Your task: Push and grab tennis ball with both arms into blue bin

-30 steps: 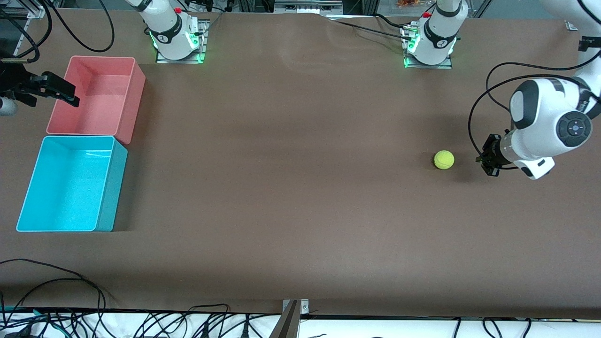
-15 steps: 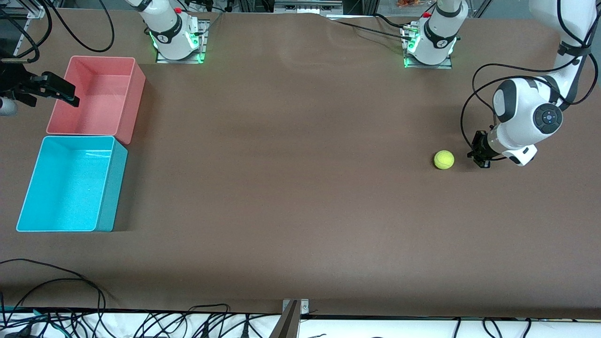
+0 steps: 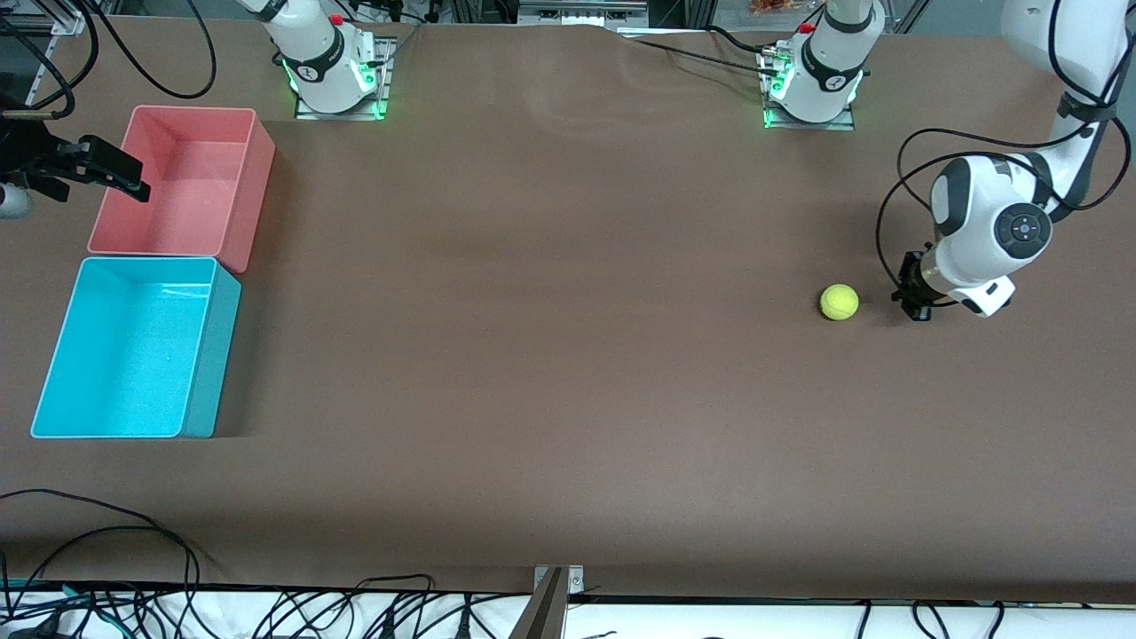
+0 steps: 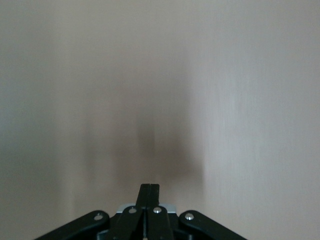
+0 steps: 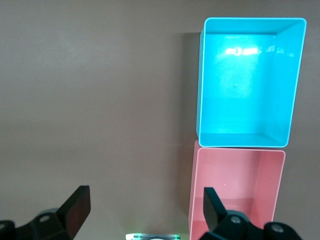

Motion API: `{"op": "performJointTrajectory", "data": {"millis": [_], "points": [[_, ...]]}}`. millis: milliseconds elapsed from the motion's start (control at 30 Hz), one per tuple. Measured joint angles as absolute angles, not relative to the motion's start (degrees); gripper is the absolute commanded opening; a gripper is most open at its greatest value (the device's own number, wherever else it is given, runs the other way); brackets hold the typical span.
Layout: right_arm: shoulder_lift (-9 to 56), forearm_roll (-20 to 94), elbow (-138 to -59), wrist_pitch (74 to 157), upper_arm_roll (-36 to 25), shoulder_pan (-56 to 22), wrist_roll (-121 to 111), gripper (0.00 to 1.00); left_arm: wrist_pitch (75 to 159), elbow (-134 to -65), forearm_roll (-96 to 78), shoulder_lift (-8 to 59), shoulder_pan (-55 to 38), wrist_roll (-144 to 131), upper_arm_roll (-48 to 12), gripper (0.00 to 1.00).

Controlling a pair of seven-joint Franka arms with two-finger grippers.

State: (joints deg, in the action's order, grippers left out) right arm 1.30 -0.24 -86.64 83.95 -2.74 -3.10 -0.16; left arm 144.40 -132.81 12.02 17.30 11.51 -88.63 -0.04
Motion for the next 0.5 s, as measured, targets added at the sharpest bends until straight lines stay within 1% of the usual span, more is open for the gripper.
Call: {"op": "performJointTrajectory", "data": {"millis": [134, 167, 401, 501], "points": [[1.3, -0.2, -86.6, 83.9, -2.7, -3.1, -0.2, 1.00, 146.0, -132.8, 17.1, 17.8, 15.8, -88.5, 0.1, 0.00], [1.3, -0.2, -86.6, 83.9, -2.8, -3.1, -0.2, 1.00, 146.6, -132.8, 21.0, 18.0, 18.8, -88.5, 0.1, 0.00], [1.3, -0.2, -86.6, 83.9, -2.8, -3.1, -0.2, 1.00, 146.7, -132.8, 23.8, 18.0, 19.7, -88.7, -0.1, 0.00], [1.3, -0.2, -86.6, 83.9, -2.8, -3.1, -0.2, 1.00, 146.7, -132.9, 24.0, 18.0, 19.6, -90.4, -1.0, 0.00]]}}
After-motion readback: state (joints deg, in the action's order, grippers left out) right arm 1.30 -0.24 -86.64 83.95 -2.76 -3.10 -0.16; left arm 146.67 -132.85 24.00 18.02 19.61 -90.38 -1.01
